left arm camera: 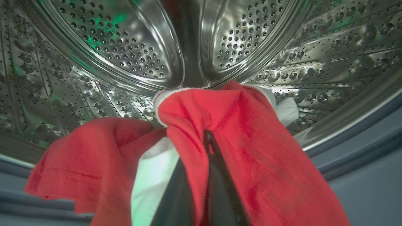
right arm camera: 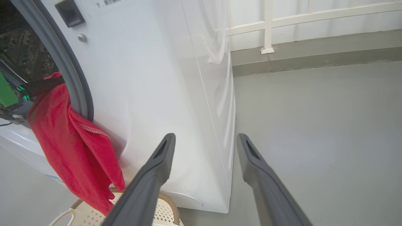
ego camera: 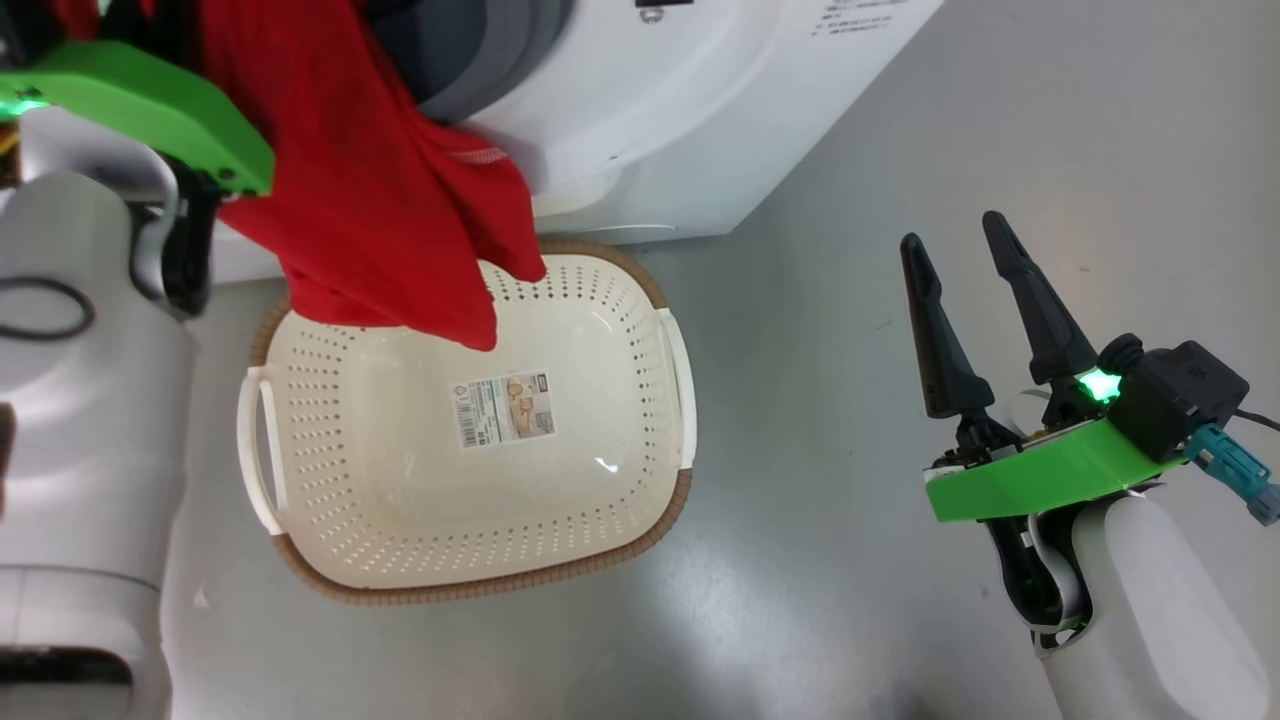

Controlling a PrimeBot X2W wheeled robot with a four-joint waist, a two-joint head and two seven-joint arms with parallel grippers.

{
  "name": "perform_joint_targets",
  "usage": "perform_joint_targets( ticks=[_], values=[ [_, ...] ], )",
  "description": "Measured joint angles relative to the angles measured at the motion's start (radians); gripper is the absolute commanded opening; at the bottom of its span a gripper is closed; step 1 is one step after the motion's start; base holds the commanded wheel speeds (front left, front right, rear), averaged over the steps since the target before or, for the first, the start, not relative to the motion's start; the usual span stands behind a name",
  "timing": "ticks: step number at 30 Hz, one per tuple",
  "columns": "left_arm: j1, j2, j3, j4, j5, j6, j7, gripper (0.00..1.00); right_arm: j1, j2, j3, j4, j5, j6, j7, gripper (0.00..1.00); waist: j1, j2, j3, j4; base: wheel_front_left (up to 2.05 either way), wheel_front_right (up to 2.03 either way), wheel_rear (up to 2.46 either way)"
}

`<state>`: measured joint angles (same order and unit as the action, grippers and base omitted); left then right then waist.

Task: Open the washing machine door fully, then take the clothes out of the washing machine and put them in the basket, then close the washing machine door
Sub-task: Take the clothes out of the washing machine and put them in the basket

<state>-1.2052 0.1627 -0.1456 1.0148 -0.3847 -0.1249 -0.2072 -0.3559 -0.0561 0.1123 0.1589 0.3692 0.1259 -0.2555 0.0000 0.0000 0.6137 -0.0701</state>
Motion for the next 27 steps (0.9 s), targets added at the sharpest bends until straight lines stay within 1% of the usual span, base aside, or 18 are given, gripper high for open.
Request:
perform_joint_targets(
  ticks=[4, 7, 15, 21, 22, 27],
  values=[
    [0.049, -0.002, -0.024, -0.041, -0.015, 0.0, -0.036, 0.0, 0.001, 0.0, -0.003, 0.001, -0.002, 0.0, 0.0, 1.0, 0.0, 0.0, -0.014, 0.01, 0.0, 0.0, 0.0],
    [0.101, -0.001, -0.027, -0.093, -0.022, 0.0, -0.043, 0.0, 0.002, 0.0, -0.004, 0.001, -0.005, 0.0, 0.0, 1.0, 0.0, 0.0, -0.026, 0.017, 0.0, 0.0, 0.0],
    [0.285, -0.005, 0.035, -0.373, -0.004, 0.0, -0.047, 0.0, 0.015, 0.0, -0.01, 0.002, -0.012, 0.0, 0.0, 1.0, 0.0, 0.0, -0.057, 0.037, 0.0, 0.0, 0.0],
    [0.434, -0.035, 0.081, -0.56, 0.024, 0.0, -0.047, 0.0, 0.03, 0.0, -0.015, 0.004, -0.018, 0.0, 0.0, 1.0, 0.0, 0.0, -0.079, 0.049, 0.0, 0.0, 0.0],
    [0.479, -0.04, 0.09, -0.614, 0.03, 0.0, -0.047, 0.0, 0.03, 0.0, -0.016, 0.004, -0.019, 0.0, 0.0, 1.0, 0.0, 0.0, -0.085, 0.053, 0.0, 0.0, 0.0],
    [0.583, -0.053, 0.11, -0.749, 0.044, 0.0, -0.047, 0.0, 0.051, 0.0, -0.016, 0.007, -0.019, 0.0, 0.0, 1.0, 0.0, 0.0, -0.1, 0.058, 0.0, 0.0, 0.0]
  ],
)
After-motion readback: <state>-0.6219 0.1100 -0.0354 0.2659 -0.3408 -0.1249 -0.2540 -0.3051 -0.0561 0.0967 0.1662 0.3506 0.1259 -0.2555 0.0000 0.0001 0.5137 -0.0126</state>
